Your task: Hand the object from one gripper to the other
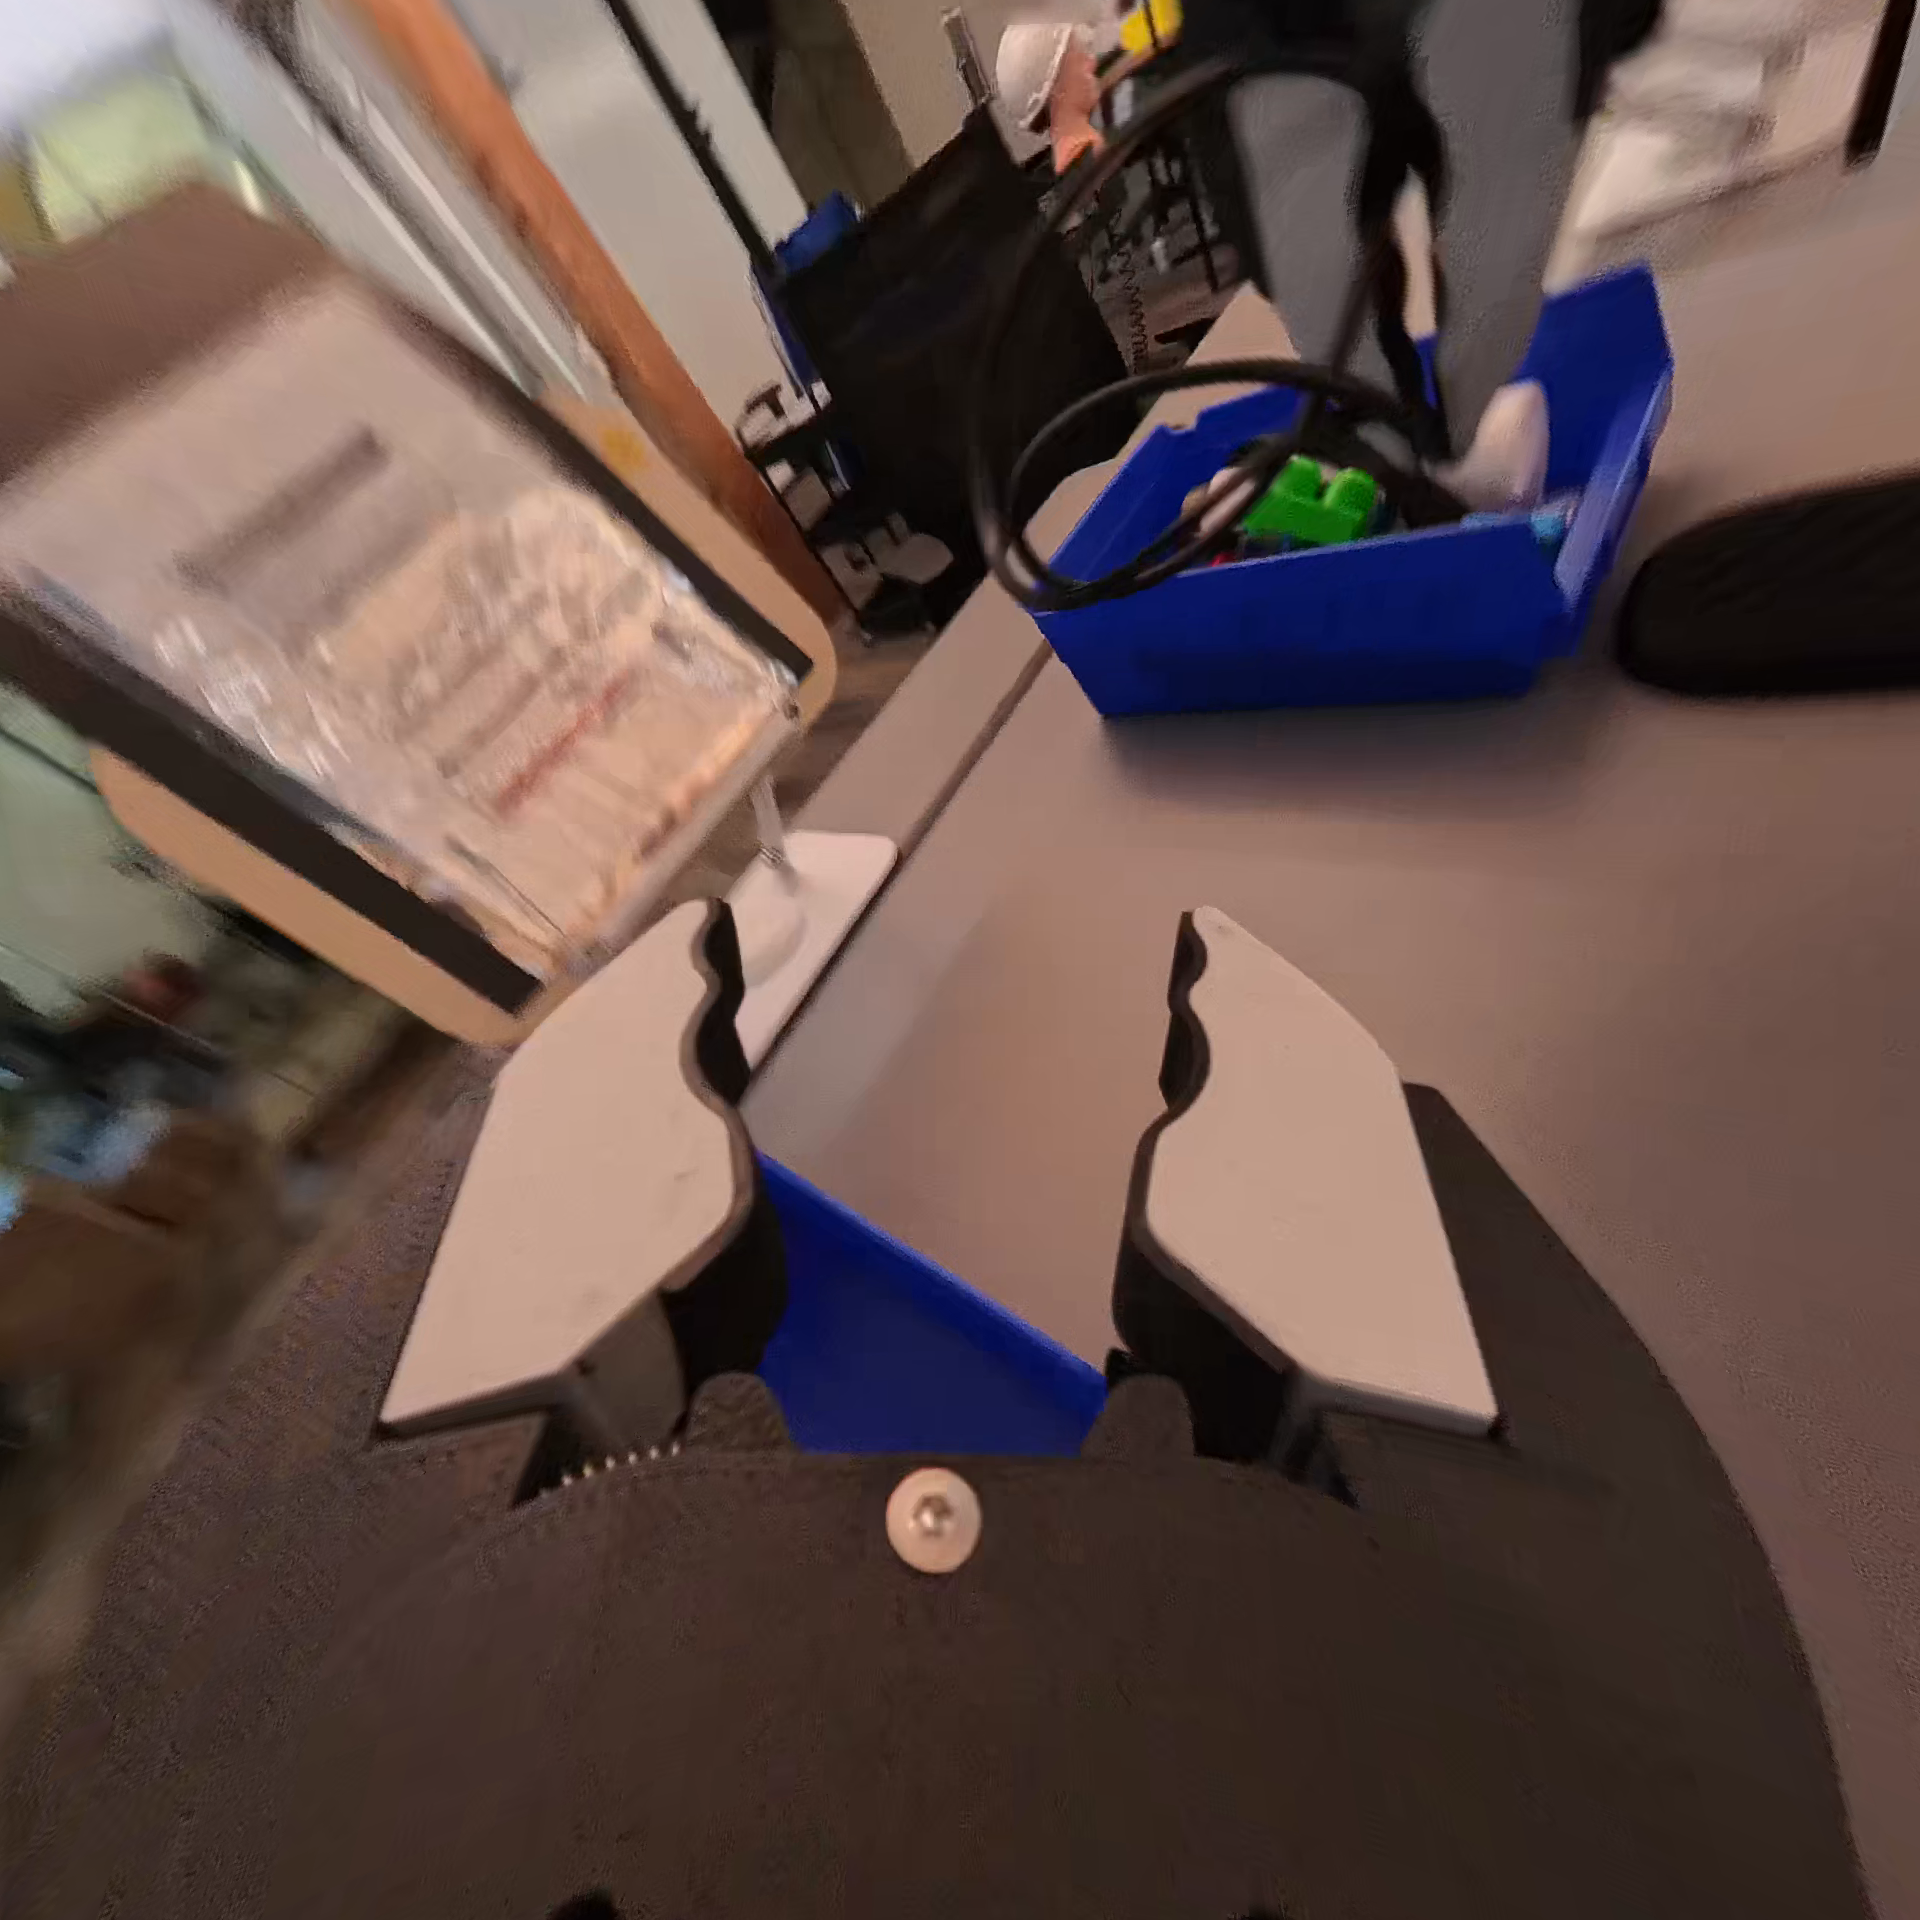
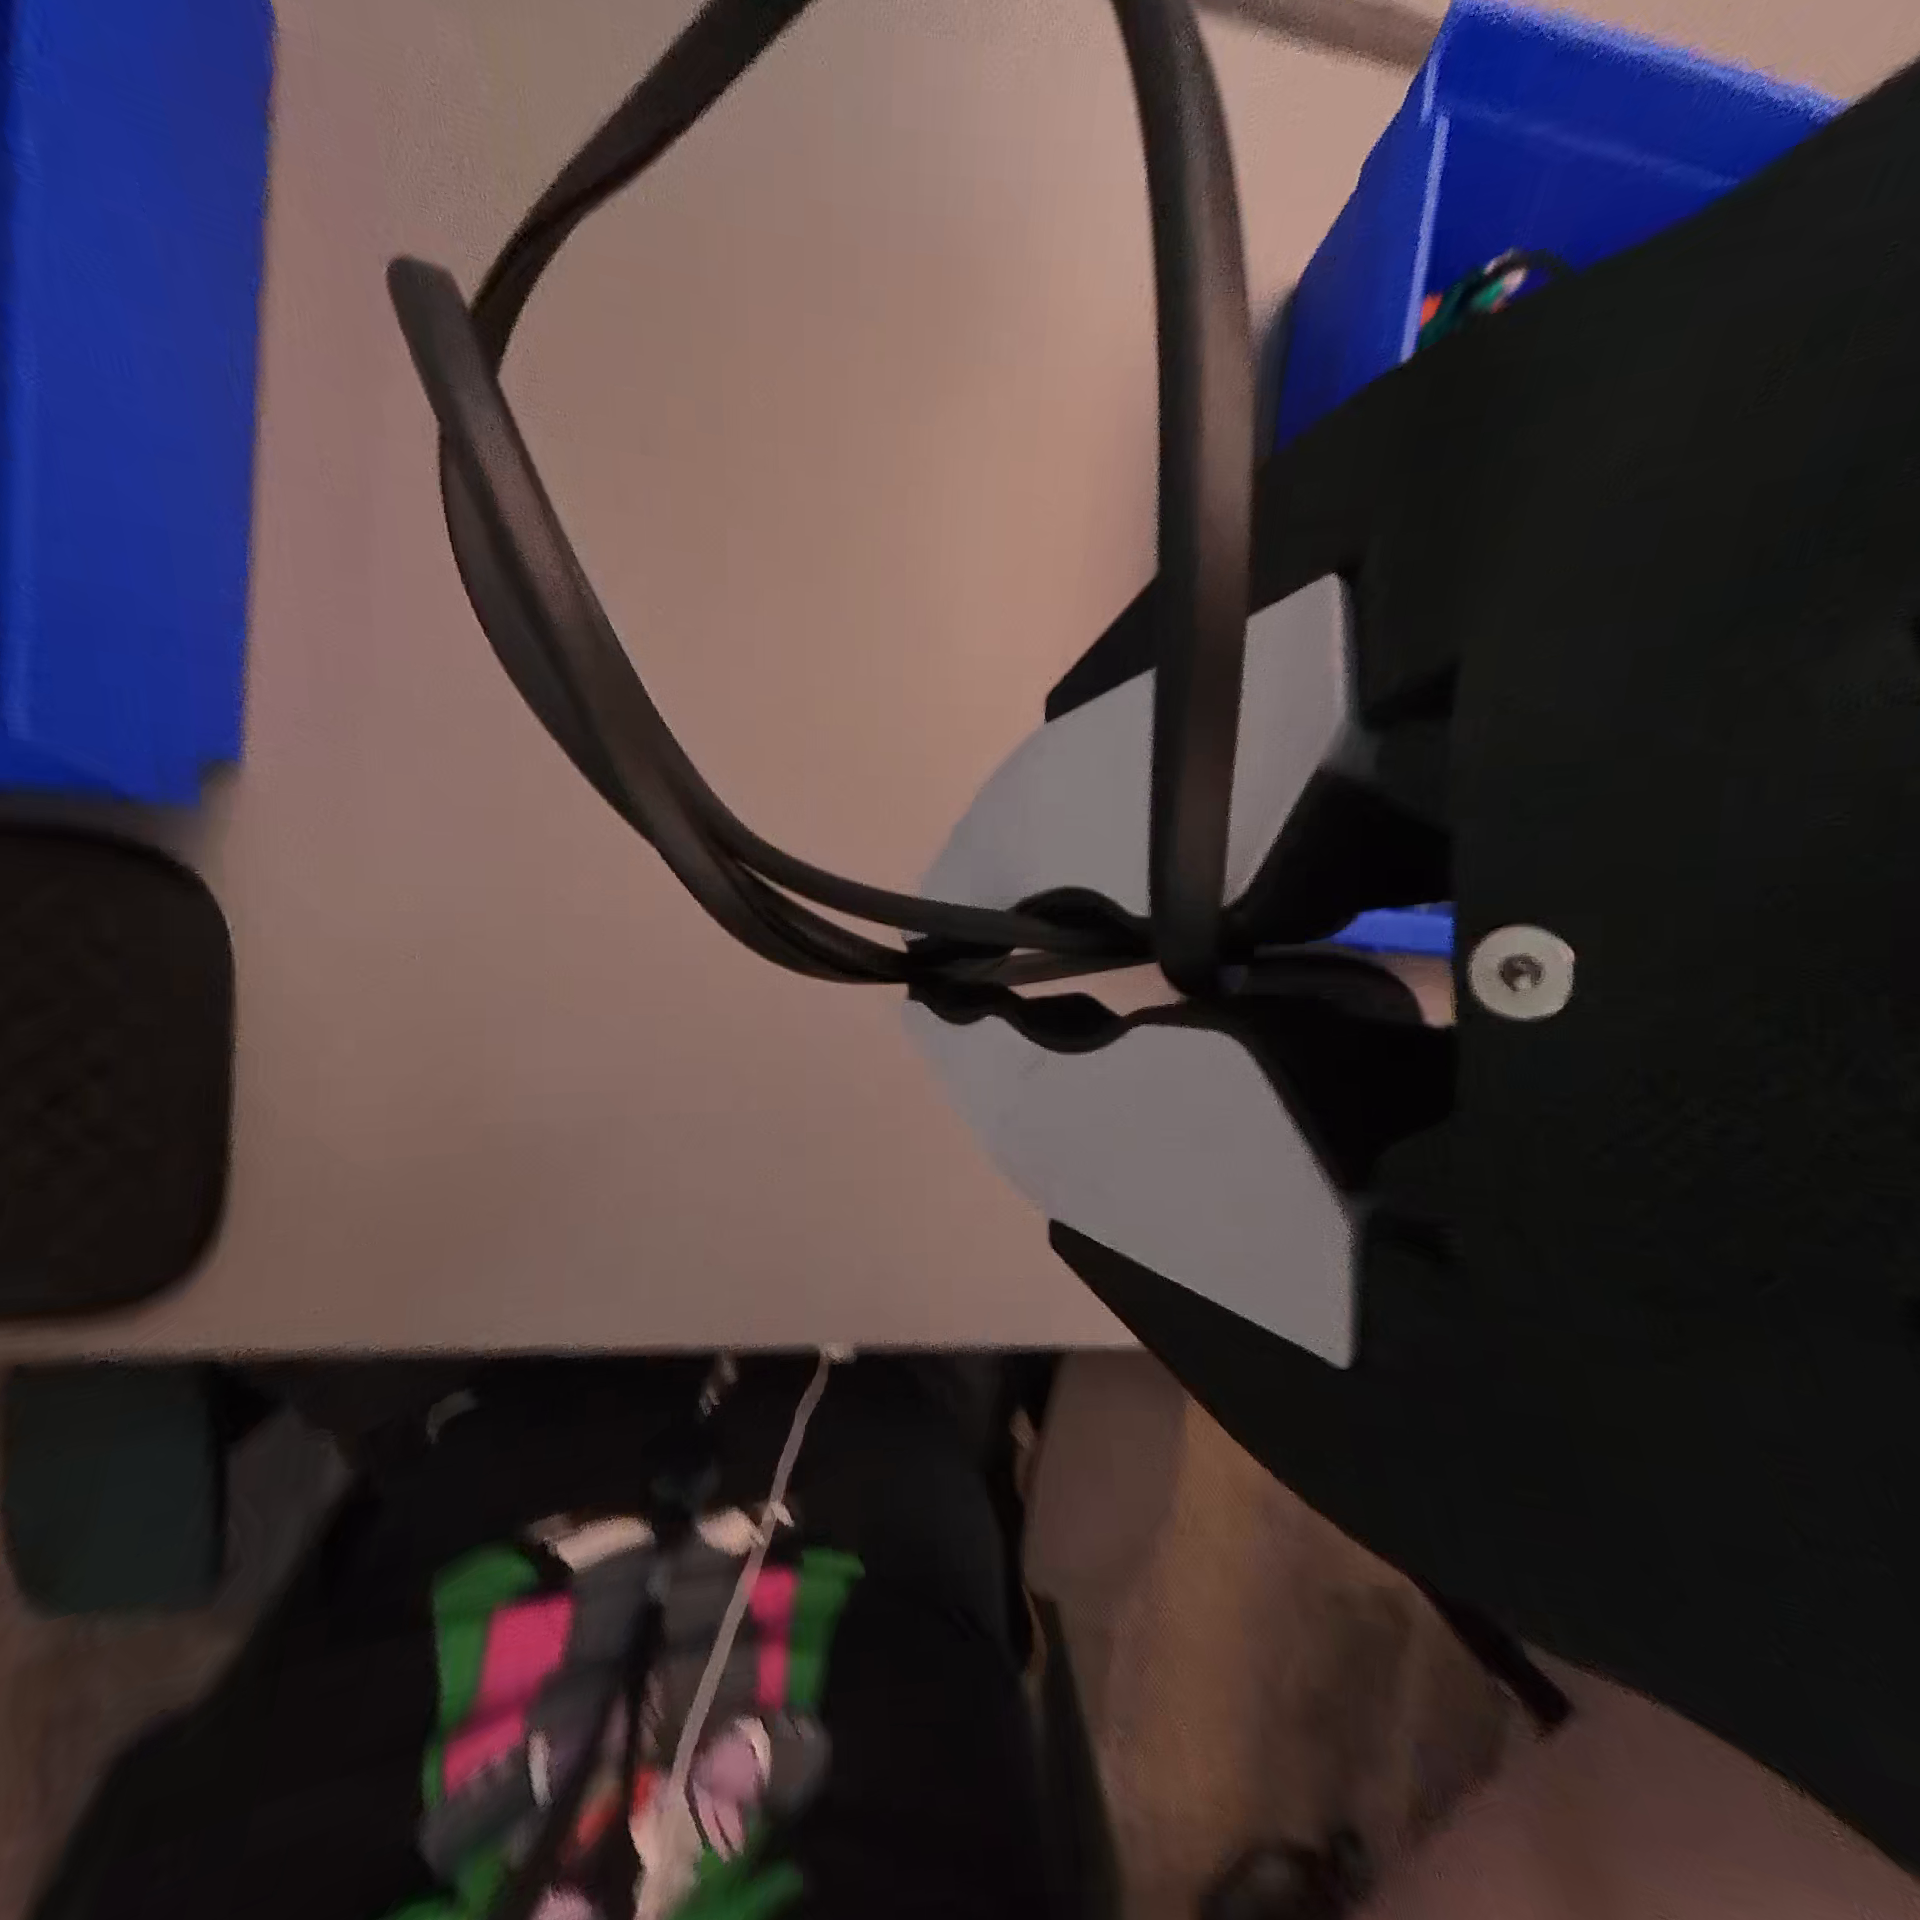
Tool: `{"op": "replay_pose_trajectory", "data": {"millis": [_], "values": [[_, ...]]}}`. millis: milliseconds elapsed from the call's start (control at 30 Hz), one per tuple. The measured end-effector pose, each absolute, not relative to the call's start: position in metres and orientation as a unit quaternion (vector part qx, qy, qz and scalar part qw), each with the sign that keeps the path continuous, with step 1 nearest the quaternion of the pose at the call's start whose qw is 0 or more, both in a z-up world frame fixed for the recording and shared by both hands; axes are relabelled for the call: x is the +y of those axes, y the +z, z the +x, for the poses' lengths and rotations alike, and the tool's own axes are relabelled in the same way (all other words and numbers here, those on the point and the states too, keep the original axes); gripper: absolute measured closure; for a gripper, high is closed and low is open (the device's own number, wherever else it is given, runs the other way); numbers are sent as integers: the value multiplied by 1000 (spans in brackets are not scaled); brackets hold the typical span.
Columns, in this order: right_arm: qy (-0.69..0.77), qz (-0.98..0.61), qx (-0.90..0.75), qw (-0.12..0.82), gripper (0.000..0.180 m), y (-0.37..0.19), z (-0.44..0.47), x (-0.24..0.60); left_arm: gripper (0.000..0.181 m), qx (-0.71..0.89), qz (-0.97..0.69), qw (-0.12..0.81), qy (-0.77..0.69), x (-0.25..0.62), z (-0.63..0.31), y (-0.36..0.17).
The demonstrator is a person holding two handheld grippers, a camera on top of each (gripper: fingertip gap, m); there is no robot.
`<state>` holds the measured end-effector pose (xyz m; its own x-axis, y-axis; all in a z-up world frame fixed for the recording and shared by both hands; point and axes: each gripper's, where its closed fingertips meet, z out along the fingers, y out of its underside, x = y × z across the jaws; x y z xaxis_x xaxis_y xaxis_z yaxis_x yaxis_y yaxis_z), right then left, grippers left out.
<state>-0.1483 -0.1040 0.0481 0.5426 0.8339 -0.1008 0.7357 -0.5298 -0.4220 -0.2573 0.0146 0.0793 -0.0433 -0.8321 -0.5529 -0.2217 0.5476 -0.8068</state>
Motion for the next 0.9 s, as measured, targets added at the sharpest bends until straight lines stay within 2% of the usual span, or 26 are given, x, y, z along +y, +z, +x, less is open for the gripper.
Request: {"op": "replay_pose_trajectory", "data": {"millis": [100,167,300,500,600,767,900], "values": [[201,-852,-468,122,174,56,-165,-125,105,701,-286,640,-134,-20,-245,79],[229,-843,-477,97,174,59,-178,-134,114,692,-235,678,-83,-44,-233,84],[278,-832,-476,66,174,68,-199,-145,143,674,-167,706,-136,-102,-219,92],[288,-822,-487,68,174,77,-211,-149,156,658,-190,719,-122,-108,-207,97],[289,-822,-485,69,174,79,-211,-149,150,637,-180,741,-109,-108,-209,105],[316,-814,-484,56,174,85,-216,-156,114,622,-143,764,-94,-117,-212,111],[330,-809,-487,-4,174,84,-221,-173,104,647,-139,747,-70,-111,-201,108]]}}
